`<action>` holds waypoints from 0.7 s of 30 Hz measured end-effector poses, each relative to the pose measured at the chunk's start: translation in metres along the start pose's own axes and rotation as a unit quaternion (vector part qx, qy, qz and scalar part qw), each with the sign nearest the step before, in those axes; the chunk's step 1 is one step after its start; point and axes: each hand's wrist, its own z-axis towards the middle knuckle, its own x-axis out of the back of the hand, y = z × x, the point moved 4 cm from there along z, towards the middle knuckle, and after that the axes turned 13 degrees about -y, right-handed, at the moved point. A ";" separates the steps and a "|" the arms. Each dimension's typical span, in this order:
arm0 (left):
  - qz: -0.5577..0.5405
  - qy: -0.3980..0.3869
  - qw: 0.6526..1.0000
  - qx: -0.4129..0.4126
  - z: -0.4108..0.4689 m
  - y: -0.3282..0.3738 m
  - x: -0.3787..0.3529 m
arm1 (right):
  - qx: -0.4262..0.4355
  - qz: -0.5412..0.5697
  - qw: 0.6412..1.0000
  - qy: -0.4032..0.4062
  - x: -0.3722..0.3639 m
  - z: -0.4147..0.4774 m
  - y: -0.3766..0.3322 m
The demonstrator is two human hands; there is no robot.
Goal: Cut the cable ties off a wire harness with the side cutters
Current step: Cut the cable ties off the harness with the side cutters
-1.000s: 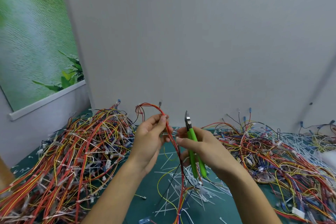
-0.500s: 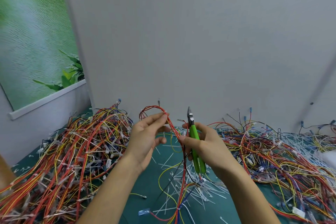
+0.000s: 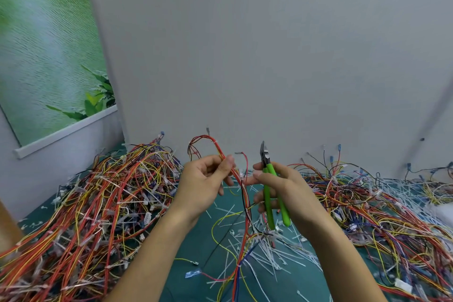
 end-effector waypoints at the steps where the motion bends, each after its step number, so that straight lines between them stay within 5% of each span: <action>1: -0.011 0.004 1.000 0.002 0.000 -0.001 0.001 | -0.002 -0.010 1.000 0.002 0.001 0.000 -0.001; 10: -0.027 -0.013 1.000 0.009 0.002 -0.006 -0.007 | 0.012 -0.109 0.993 -0.040 -0.003 0.000 0.005; 21: -0.005 -0.058 0.998 0.026 0.002 -0.011 -0.010 | 0.028 -0.074 0.996 -0.049 -0.005 -0.001 0.002</action>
